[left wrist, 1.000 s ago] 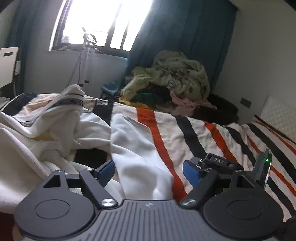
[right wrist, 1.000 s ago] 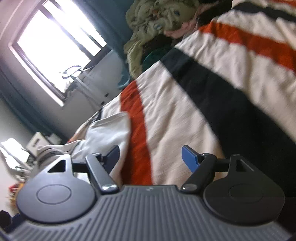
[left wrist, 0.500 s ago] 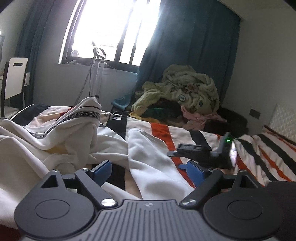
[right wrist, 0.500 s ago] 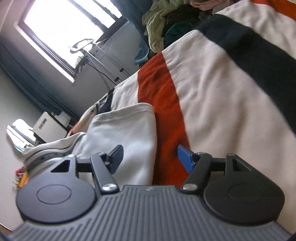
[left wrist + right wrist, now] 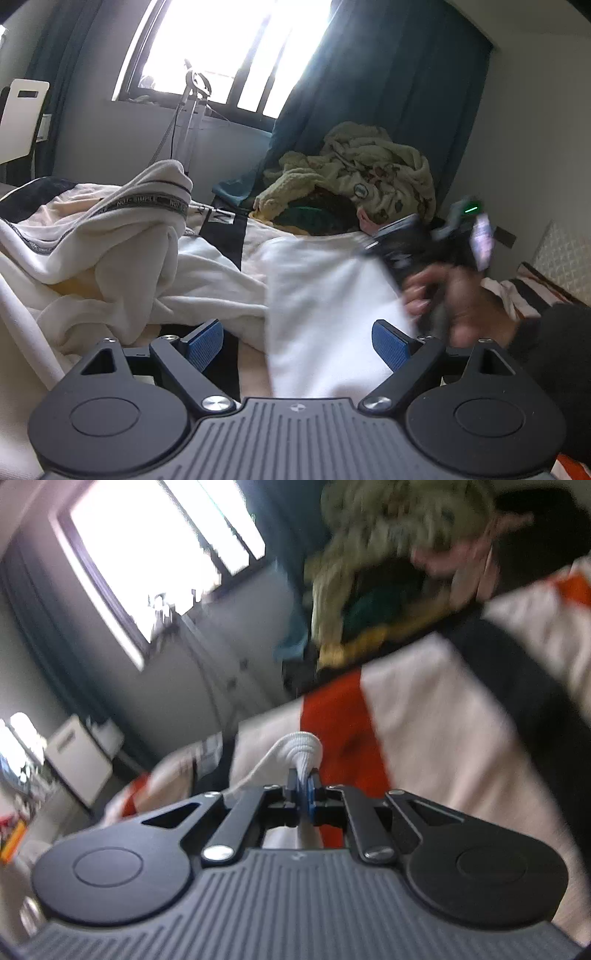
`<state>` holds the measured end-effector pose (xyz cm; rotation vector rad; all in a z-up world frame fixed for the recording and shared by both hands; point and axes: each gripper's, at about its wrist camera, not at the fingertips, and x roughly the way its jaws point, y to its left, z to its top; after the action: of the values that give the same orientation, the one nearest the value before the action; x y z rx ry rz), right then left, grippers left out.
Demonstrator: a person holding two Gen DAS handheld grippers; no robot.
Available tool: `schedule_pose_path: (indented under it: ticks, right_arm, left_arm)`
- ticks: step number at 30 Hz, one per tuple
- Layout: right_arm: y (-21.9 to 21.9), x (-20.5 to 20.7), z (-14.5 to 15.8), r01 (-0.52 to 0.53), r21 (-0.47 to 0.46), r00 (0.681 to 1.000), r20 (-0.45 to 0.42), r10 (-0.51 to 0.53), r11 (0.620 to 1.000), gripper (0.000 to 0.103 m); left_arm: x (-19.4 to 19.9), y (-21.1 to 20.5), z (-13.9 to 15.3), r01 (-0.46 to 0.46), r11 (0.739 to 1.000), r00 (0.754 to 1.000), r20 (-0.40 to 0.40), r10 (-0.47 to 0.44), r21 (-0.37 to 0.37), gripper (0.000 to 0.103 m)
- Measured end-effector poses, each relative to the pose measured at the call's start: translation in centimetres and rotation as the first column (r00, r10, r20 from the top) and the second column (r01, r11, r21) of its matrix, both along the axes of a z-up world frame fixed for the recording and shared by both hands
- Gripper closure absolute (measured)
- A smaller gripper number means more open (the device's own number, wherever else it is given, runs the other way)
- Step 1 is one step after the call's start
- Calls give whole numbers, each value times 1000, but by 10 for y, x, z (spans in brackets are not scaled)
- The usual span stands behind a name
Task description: Fold clothes
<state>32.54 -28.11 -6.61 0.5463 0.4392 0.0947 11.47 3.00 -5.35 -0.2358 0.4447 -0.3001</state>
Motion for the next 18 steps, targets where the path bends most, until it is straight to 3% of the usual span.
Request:
schedule_pose_path:
  ticks: [5,9,11,14,18]
  right_arm:
    - [-64,-48,61,183,-11,974,140,-180,983,96]
    - [-135,-111,85,369,48,907,200,-371,928,96]
    - [-167,-146,83,461,68,861,206,-465,885,96]
    - [-207,-195,54,571,122,804,119,-583,812,96]
    - [-216,-221,28,604,162,790,1,-613,780,96]
  left_arm:
    - [-11,2,10,-22,1000,999,43,22,-1,14]
    - [-21,3,20,-55,998,996,69,54,23,15]
    - [-23,7,24,-70,998,996,56,69,10,15]
    - [-23,20,27,-95,995,995,7,95,-37,15]
    - [-20,45,25,-164,982,982,-109,153,-94,15]
